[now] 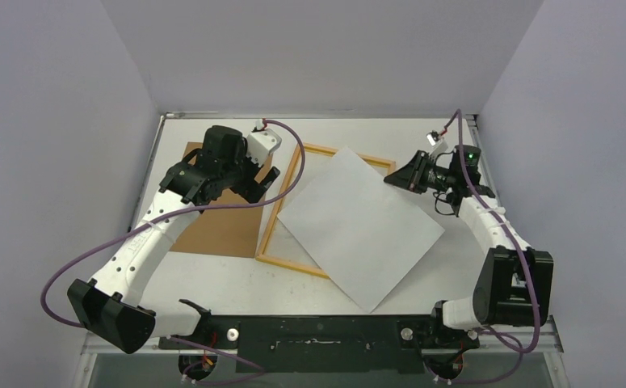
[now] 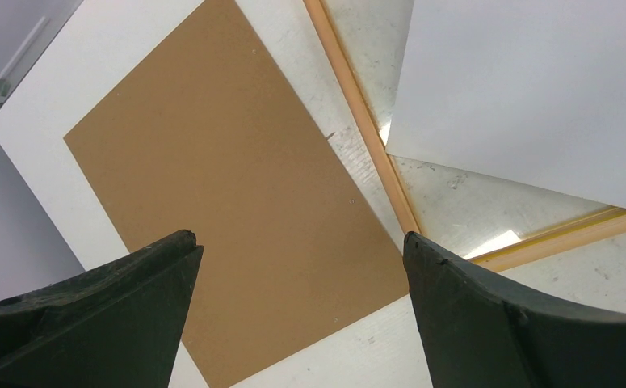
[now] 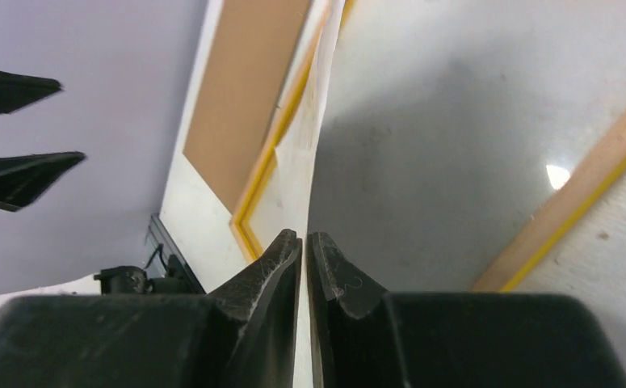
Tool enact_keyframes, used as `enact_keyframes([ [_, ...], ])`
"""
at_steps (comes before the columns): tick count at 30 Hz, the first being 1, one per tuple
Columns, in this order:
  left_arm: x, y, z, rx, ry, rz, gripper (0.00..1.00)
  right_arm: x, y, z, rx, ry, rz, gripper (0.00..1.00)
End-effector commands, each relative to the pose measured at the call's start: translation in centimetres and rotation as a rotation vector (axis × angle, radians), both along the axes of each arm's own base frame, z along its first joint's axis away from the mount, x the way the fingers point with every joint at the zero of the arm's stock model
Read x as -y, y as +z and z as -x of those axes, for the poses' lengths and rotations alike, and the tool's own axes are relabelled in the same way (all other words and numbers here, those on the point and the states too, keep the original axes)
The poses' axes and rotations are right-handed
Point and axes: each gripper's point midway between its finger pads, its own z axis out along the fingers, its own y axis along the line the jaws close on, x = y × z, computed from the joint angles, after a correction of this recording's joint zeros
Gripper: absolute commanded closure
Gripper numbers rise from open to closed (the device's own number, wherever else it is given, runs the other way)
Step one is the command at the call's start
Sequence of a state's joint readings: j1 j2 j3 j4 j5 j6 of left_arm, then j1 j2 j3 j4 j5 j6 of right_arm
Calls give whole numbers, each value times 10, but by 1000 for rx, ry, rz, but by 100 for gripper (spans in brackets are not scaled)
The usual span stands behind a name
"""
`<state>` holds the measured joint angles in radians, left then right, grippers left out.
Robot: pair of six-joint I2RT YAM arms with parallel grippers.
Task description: Put the photo into the frame
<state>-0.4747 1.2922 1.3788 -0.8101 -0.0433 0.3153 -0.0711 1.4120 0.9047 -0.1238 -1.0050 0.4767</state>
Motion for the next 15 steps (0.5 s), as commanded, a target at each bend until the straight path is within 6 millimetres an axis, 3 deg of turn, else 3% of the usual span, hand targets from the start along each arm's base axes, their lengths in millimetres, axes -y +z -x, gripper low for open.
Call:
enact_keyframes([
  [1, 5, 19, -4, 59, 8, 69, 4, -11, 76, -7, 228, 16, -117, 90],
  [4, 6, 18, -4, 53, 11, 80, 4, -10, 89, -11, 255, -20, -141, 92],
  [11, 5, 19, -3, 55, 16, 83, 4, 1, 74, -16, 201, -83, -113, 94],
  [13, 4, 14, -2, 47, 14, 76, 4, 5, 59, -16, 168, -88, -66, 93],
  [15, 3, 7, -2, 34, 13, 68, 4, 19, 25, -18, 70, -140, 68, 83],
])
